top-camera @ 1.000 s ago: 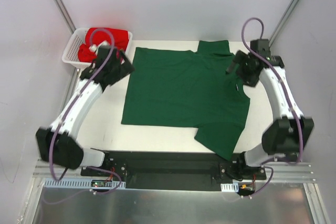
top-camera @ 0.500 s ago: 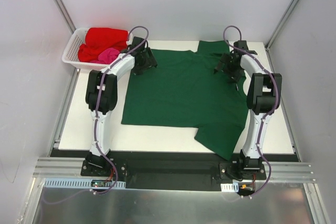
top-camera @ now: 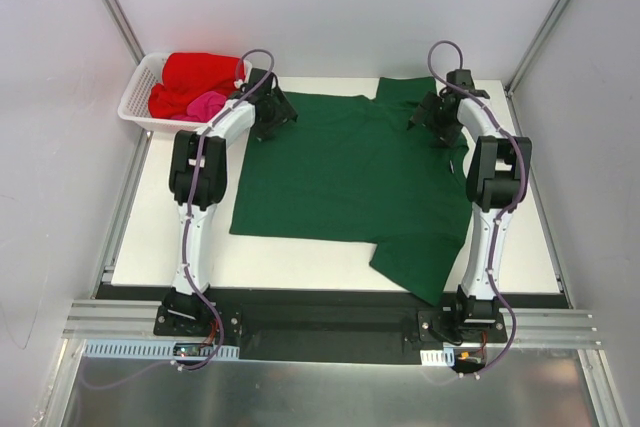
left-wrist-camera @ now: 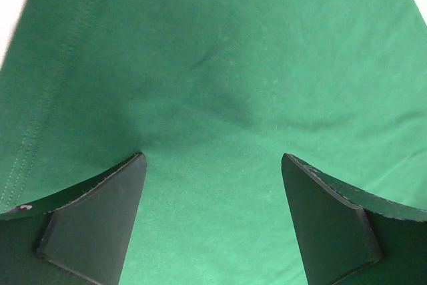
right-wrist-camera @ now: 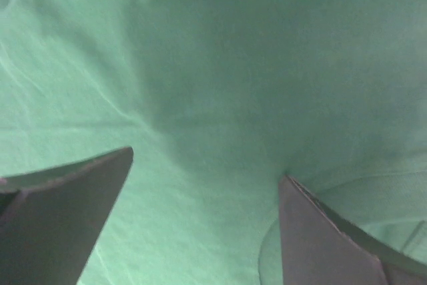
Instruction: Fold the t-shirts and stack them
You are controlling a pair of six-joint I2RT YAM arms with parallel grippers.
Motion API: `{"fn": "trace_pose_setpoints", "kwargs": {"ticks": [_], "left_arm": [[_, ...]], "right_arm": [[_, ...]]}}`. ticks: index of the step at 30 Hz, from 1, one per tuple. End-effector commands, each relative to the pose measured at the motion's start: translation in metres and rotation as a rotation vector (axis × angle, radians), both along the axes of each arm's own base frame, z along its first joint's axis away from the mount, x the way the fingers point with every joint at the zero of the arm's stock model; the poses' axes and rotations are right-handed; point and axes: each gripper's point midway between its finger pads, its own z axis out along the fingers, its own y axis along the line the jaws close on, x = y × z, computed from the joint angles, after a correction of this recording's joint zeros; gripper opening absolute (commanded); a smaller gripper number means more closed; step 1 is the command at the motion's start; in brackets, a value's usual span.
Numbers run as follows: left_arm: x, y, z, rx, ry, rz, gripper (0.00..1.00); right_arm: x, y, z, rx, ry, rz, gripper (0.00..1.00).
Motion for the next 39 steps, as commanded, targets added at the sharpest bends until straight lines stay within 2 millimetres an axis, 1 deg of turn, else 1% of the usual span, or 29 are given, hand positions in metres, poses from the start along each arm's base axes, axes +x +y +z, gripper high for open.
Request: {"fn": "trace_pose_setpoints", "kwargs": {"ticks": [1,4,5,6,8,9,10,11,13,14,18,22,23,24,25,26,27,28,29,30,31,32,33,34,35,36,37,38,39], "left_arm": [[0.005,0.007,-0.017,-0.034,0.038,0.054,0.83],[0.007,0.007,-0.019,-0.039,0.038,0.070,0.83],[0.008,0.007,-0.022,-0.042,0.044,0.071,0.83],[0.012,0.005,-0.020,-0.046,0.034,0.071,0.83],[0.015,0.007,-0.026,-0.041,0.039,0.086,0.83],[0.020,0.006,-0.022,-0.044,0.024,0.087,0.83],[0.022,0.006,-0.022,-0.045,0.021,0.092,0.83],[0.024,0.008,-0.025,-0.046,0.023,0.095,0.83],[0.032,0.007,-0.020,-0.051,0.004,0.096,0.83],[0.034,0.007,-0.025,-0.051,0.006,0.098,0.83],[0.044,0.011,-0.017,-0.055,-0.020,0.104,0.82],[0.045,0.012,0.005,-0.044,-0.063,0.075,0.82],[0.046,0.012,0.026,-0.043,-0.097,0.066,0.82],[0.047,0.013,0.039,-0.031,-0.125,0.042,0.82],[0.048,0.013,0.070,-0.034,-0.180,0.031,0.83],[0.047,0.013,0.087,-0.033,-0.209,0.019,0.83],[0.045,0.013,0.104,-0.026,-0.241,-0.006,0.83],[0.041,0.009,0.143,-0.046,-0.307,-0.033,0.83],[0.037,0.005,0.163,-0.047,-0.344,-0.058,0.84],[0.031,0.004,0.181,-0.037,-0.379,-0.092,0.84],[0.023,-0.002,0.199,-0.046,-0.409,-0.128,0.84],[0.007,-0.011,0.238,-0.056,-0.475,-0.167,0.84],[-0.005,-0.014,0.242,-0.040,-0.484,-0.207,0.84],[-0.027,-0.016,0.277,-0.048,-0.543,-0.226,0.84],[-0.043,-0.018,0.284,-0.051,-0.548,-0.235,0.84],[-0.063,-0.020,0.255,-0.053,-0.471,-0.236,0.84],[-0.090,-0.014,0.280,-0.068,-0.508,-0.221,0.83],[-0.107,-0.009,0.273,-0.079,-0.484,-0.198,0.83],[-0.130,-0.004,0.230,-0.103,-0.369,-0.155,0.83]], "right_arm": [[0.005,-0.001,-0.008,0.014,0.025,-0.015,0.96],[0.011,-0.003,-0.013,0.015,0.027,-0.016,0.96],[0.016,-0.002,-0.009,0.014,0.011,-0.015,0.96],[0.018,-0.003,-0.013,0.012,0.014,-0.017,0.96],[0.029,-0.003,-0.007,0.015,-0.015,-0.014,0.96],[0.032,-0.003,-0.013,0.015,-0.012,-0.014,0.96],[0.036,-0.014,-0.013,0.019,-0.020,-0.035,0.96],[0.040,-0.015,-0.012,0.026,-0.025,-0.038,0.96],[0.051,-0.017,-0.010,0.040,-0.051,-0.049,0.96],[0.054,-0.018,-0.009,0.046,-0.058,-0.052,0.96],[0.064,-0.017,-0.002,0.070,-0.104,-0.046,0.96],[0.070,-0.007,0.031,0.114,-0.172,-0.013,0.96],[0.070,-0.004,0.056,0.121,-0.217,0.009,0.96],[0.070,-0.002,0.074,0.123,-0.250,0.024,0.96],[0.069,0.000,0.092,0.123,-0.282,0.042,0.96],[0.063,0.003,0.132,0.119,-0.351,0.071,0.96],[0.058,0.004,0.153,0.120,-0.384,0.083,0.96],[0.053,0.007,0.173,0.124,-0.417,0.099,0.96],[0.042,0.011,0.190,0.134,-0.442,0.122,0.96],[0.026,0.012,0.233,0.116,-0.519,0.145,0.96],[0.013,0.015,0.252,0.110,-0.549,0.157,0.96],[0.001,0.014,0.264,0.094,-0.565,0.152,0.96],[-0.029,0.013,0.276,0.087,-0.564,0.136,0.96],[-0.046,0.013,0.275,0.085,-0.548,0.122,0.96],[-0.061,0.008,0.269,0.068,-0.521,0.086,0.96],[-0.105,0.004,0.249,0.056,-0.439,0.054,0.96],[-0.126,0.000,0.236,0.054,-0.392,0.013,0.96],[-0.150,-0.007,0.220,0.026,-0.345,-0.024,0.96],[-0.187,-0.009,0.176,0.017,-0.207,-0.048,0.96]]}}
